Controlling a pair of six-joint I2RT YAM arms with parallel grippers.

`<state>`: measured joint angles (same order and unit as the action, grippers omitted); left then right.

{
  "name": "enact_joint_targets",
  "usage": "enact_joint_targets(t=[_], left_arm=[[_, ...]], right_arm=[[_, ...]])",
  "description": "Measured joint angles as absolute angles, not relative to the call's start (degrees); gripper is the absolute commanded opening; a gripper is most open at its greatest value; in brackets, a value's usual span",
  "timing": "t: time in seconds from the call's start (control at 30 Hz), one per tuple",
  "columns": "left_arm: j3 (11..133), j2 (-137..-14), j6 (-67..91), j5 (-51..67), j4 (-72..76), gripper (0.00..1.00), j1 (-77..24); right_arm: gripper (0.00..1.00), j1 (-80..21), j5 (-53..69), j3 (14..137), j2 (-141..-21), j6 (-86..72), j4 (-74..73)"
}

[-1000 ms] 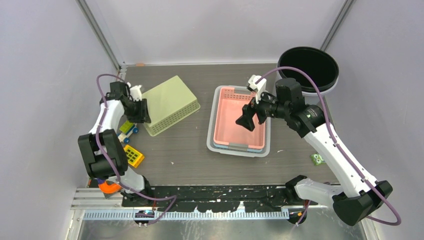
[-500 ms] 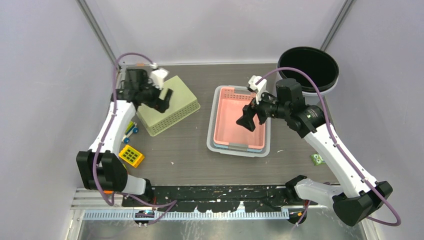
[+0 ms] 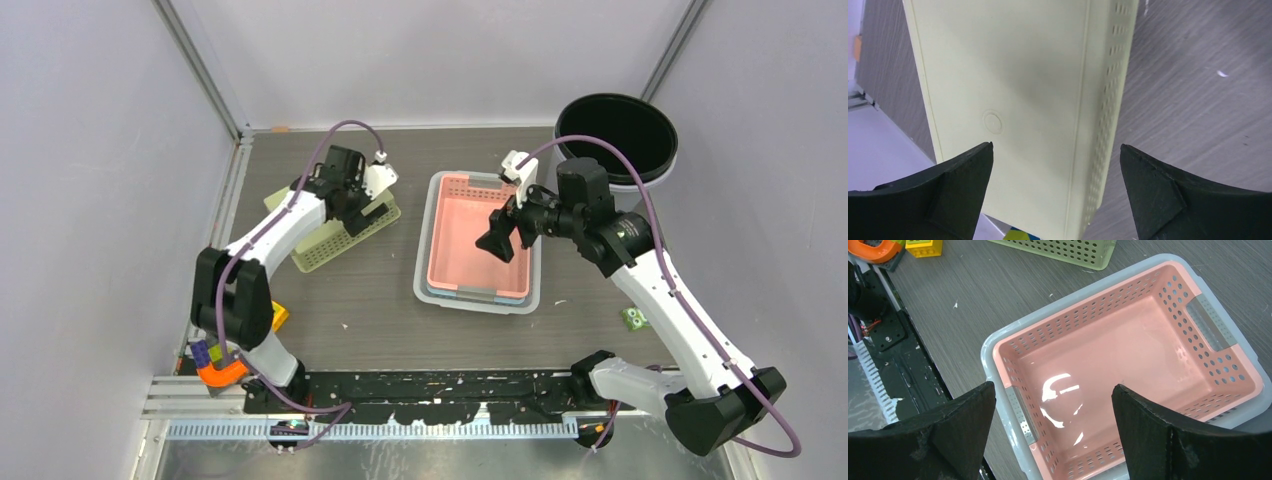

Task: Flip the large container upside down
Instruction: Move the container to the corner of the board.

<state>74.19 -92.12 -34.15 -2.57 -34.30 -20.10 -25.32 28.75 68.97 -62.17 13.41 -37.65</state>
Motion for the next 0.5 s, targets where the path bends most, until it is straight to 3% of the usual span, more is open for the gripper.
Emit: enact_joint_targets(t=[0.2, 0.5], left_arm=[[74.06, -97.78, -35.05, -9.41, -30.11, 0.98, -21.67], [77.01, -105.65, -32.49, -17.30, -27.83, 0.79, -21.96]], right_arm=[[0.90, -25.02, 29.12, 68.40, -62.08, 13.43, -37.30], [0.90, -24.99, 29.32, 68.23, -62.06, 13.47, -37.08]])
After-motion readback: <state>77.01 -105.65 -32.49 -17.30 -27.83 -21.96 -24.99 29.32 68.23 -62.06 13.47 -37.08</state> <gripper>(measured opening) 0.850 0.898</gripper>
